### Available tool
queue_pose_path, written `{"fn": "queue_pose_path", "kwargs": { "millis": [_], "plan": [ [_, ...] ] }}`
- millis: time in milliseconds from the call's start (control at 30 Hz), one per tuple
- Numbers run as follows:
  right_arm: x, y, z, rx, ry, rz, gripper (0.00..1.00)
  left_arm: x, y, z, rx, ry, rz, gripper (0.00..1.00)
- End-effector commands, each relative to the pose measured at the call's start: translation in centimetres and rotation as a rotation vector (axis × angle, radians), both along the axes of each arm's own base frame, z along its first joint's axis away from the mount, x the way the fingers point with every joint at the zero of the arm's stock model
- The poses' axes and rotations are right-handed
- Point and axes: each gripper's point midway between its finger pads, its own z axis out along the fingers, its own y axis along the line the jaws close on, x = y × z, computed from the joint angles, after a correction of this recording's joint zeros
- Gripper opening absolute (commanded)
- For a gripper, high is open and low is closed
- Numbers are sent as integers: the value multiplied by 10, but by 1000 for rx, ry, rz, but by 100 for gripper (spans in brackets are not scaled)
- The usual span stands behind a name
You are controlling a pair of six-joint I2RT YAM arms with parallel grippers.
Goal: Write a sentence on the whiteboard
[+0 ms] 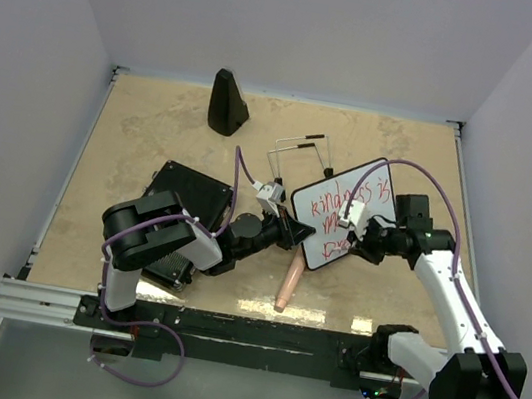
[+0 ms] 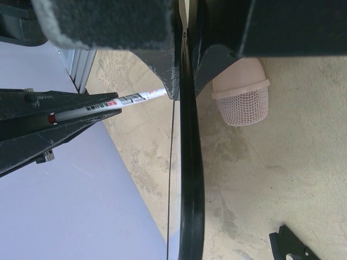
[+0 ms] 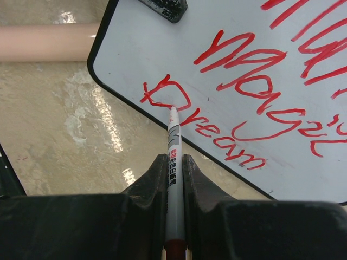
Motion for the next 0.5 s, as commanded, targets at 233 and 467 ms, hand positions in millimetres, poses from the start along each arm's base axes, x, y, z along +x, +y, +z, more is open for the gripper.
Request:
{"fn": "queue_pose_path", "kwargs": {
  "millis": [233, 467],
  "plan": [
    [9, -2, 60, 8, -174, 9, 0, -4, -4, 24, -67, -55, -24, 0],
    [10, -24, 78, -74, -231, -50, 0, -4, -5, 23, -60, -54, -24, 0]
  ]
}}
